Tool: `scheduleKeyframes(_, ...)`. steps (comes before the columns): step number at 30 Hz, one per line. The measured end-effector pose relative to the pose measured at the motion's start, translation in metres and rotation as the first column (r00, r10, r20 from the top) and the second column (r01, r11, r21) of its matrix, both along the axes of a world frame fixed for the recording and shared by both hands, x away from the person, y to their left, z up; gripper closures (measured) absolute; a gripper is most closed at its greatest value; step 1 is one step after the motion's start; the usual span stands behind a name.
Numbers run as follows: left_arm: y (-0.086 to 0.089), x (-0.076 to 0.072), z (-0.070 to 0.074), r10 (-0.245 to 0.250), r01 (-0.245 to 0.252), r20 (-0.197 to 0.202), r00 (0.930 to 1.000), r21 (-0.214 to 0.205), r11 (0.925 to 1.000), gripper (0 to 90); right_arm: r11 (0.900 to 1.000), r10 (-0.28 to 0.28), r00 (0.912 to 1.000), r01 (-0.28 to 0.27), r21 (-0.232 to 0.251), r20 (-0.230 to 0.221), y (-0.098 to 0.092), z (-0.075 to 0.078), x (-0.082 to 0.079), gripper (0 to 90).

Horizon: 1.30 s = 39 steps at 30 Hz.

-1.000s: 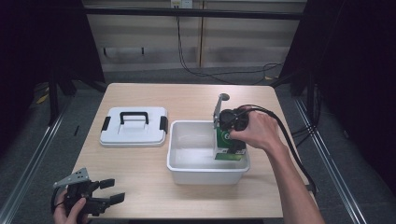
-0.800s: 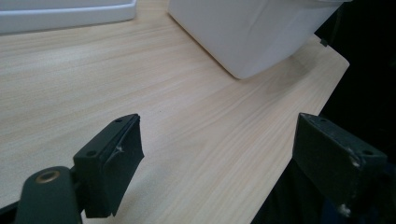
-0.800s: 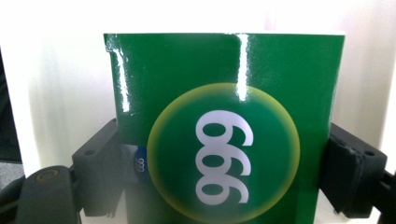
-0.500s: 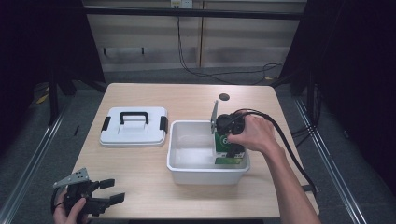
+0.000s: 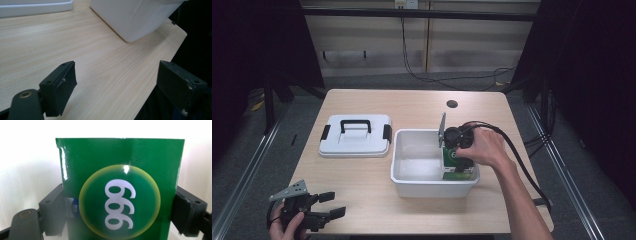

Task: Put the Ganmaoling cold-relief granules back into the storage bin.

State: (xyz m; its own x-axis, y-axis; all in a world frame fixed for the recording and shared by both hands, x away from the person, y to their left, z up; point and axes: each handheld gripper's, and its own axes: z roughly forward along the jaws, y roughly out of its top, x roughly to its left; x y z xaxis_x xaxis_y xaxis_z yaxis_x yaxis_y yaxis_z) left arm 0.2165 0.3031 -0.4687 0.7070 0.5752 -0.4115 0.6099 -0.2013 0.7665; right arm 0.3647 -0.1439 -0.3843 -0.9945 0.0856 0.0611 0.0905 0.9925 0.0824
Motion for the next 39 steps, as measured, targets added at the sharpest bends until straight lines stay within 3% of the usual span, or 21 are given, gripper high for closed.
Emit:
scheduleKeyframes(11,0.000,0.000,0.000,0.001,-0.001,-0.003,1.0000,-0.004,1.0000,16.0,0.9996,0.002,1.0000,-0.002,-0.029,0.008,0.004,-0.013,0.000,14.5)
scheduleKeyframes(15,0.000,0.000,0.000,-0.001,0.001,-0.002,1.0000,0.000,1.0000,16.0,0.9981,-0.033,0.9994,0.033,-0.051,0.004,0.006,-0.016,0.000,14.4)
scheduleKeyframes(19,0.000,0.000,0.000,-0.003,0.003,-0.002,1.0000,0.000,1.0000,16.0,0.9975,-0.031,0.9995,0.031,-0.063,-0.001,0.007,-0.019,0.002,14.3)
scheduleKeyframes(28,0.000,0.000,0.000,-0.002,0.002,0.000,1.0000,0.001,1.0000,16.0,0.9961,-0.032,0.9992,0.034,-0.082,0.025,0.008,-0.025,0.003,13.5)
scheduleKeyframes(39,0.001,0.000,0.000,-0.001,0.001,0.002,1.0000,0.001,1.0000,15.9,0.9951,-0.024,0.9997,0.023,-0.096,0.000,0.010,-0.036,0.004,12.5)
